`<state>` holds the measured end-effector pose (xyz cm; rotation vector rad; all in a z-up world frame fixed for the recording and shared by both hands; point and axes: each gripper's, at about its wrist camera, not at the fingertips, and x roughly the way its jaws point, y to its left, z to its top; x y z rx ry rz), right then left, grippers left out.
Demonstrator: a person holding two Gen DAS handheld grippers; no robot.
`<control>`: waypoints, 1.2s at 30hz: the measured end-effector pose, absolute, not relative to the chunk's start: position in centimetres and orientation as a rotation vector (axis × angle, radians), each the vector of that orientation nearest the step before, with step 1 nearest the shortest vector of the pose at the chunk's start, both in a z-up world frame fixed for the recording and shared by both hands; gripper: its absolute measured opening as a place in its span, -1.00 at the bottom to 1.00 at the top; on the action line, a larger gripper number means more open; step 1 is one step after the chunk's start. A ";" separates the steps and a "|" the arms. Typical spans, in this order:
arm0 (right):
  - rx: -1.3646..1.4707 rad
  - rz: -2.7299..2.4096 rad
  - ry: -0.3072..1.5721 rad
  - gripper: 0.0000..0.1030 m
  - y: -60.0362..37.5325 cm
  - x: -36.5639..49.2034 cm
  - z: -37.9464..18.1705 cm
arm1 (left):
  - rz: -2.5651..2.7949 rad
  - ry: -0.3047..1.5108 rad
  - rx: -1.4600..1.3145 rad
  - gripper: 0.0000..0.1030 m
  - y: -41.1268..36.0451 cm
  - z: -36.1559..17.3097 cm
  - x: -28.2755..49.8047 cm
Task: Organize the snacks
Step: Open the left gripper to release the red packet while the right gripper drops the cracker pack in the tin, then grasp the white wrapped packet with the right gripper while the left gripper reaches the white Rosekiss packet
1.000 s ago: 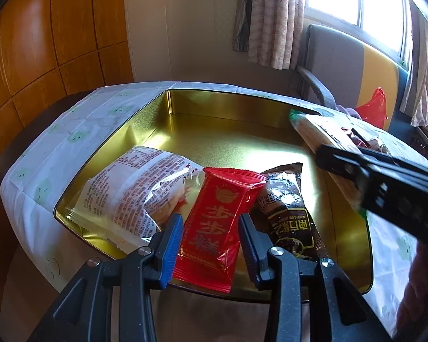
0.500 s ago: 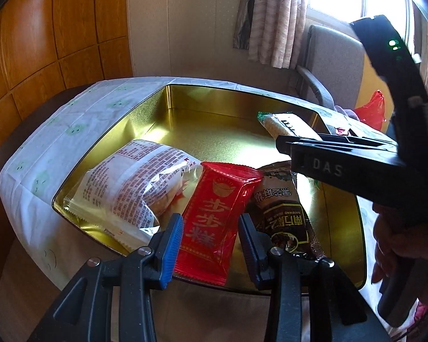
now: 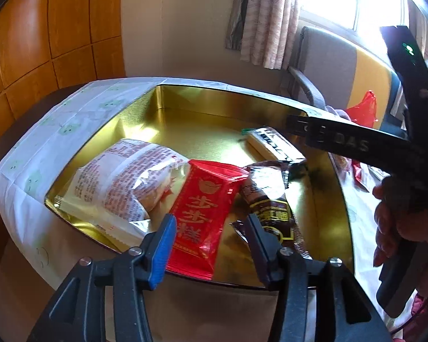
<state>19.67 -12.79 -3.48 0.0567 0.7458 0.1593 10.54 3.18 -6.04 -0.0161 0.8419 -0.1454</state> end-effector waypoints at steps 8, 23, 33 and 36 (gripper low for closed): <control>0.179 0.129 0.755 0.55 -16.4 17.0 -3.8 | -0.193 0.837 0.011 0.02 1.7 -5.9 9.8; 0.320 -0.048 0.818 0.58 -27.0 8.9 -8.0 | -0.329 0.796 0.092 0.00 -3.6 -4.7 6.6; 0.560 -0.316 0.778 0.58 -37.3 12.6 -7.2 | -0.316 0.775 0.109 0.01 -5.8 -3.5 5.8; 0.613 -0.411 0.806 0.58 -39.2 15.8 -7.6 | -0.336 0.776 0.136 0.01 -6.6 -3.1 5.5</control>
